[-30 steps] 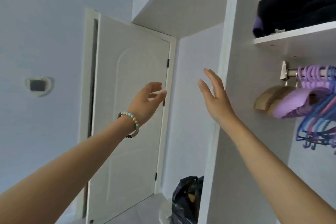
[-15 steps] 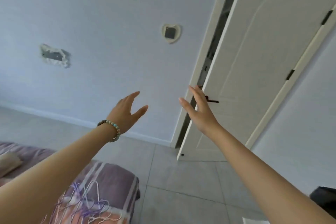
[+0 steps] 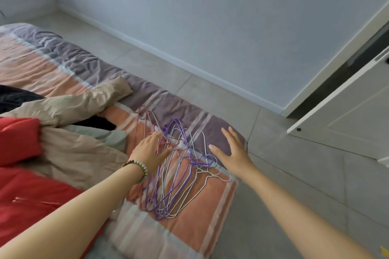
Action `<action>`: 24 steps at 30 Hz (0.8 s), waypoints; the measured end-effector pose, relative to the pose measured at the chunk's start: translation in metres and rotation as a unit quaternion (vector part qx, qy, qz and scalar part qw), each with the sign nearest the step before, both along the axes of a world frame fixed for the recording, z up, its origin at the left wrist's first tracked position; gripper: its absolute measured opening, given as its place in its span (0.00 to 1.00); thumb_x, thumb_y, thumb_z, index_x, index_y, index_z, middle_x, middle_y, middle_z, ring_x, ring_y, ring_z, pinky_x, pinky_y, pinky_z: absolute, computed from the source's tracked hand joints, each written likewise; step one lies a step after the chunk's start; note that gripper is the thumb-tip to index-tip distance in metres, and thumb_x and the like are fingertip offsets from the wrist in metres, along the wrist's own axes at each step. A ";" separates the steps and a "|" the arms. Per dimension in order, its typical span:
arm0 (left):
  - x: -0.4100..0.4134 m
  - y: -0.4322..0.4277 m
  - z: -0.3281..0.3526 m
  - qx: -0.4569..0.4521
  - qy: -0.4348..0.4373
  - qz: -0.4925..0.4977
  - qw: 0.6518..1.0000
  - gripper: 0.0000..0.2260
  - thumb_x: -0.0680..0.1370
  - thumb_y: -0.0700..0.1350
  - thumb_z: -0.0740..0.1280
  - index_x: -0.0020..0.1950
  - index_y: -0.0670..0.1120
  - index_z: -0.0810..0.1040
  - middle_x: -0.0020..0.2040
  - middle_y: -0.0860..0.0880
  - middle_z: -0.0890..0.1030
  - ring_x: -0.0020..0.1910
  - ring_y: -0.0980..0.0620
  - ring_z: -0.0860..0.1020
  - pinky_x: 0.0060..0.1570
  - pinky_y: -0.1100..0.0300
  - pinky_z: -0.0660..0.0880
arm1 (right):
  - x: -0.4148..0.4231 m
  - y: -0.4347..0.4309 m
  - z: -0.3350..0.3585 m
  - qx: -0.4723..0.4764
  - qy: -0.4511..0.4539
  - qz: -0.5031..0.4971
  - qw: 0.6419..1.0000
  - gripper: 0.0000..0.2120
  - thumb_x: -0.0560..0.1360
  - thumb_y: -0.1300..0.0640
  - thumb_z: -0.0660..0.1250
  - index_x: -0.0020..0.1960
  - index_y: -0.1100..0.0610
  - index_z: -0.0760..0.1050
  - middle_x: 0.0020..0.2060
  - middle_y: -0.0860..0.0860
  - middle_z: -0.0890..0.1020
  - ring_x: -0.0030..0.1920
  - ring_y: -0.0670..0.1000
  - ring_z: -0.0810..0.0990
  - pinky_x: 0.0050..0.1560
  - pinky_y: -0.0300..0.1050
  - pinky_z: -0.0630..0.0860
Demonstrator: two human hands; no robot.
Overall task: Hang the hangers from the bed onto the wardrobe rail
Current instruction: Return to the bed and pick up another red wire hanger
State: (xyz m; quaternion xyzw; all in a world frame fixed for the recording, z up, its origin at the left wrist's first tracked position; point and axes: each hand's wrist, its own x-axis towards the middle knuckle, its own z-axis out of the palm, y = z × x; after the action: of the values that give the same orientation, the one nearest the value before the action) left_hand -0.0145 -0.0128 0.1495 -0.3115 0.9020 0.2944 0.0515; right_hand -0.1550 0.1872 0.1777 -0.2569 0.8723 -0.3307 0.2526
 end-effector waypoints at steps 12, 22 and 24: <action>0.054 -0.045 -0.175 0.053 -0.117 0.101 0.987 0.32 0.77 0.58 0.60 0.76 0.46 0.54 0.77 0.46 0.53 0.75 0.46 0.56 0.73 0.53 0.56 | 0.058 -0.058 -0.198 0.066 -0.112 0.043 0.991 0.35 0.74 0.42 0.65 0.76 0.48 0.54 0.77 0.44 0.49 0.76 0.45 0.49 0.74 0.47 0.53; 0.040 -0.049 -0.243 0.107 -0.182 0.143 0.967 0.41 0.74 0.62 0.61 0.76 0.47 0.42 0.77 0.45 0.42 0.76 0.46 0.45 0.74 0.50 0.50 | 0.070 -0.088 -0.281 0.176 -0.051 0.128 0.975 0.36 0.76 0.37 0.58 0.77 0.49 0.49 0.77 0.47 0.46 0.77 0.48 0.40 0.76 0.50 0.42; 0.038 -0.050 -0.251 0.088 -0.197 0.147 0.965 0.43 0.74 0.63 0.61 0.76 0.46 0.39 0.77 0.45 0.42 0.76 0.46 0.45 0.74 0.51 0.50 | 0.072 -0.090 -0.289 0.177 -0.055 0.126 0.975 0.36 0.76 0.36 0.57 0.77 0.49 0.49 0.77 0.46 0.44 0.76 0.47 0.38 0.75 0.50 0.39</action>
State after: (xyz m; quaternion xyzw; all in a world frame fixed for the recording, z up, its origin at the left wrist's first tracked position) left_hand 0.0232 -0.0626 -0.1017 -0.4871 0.7887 0.3101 0.2113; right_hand -0.0825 0.0969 -0.1116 -0.2969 0.8625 -0.1500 0.3813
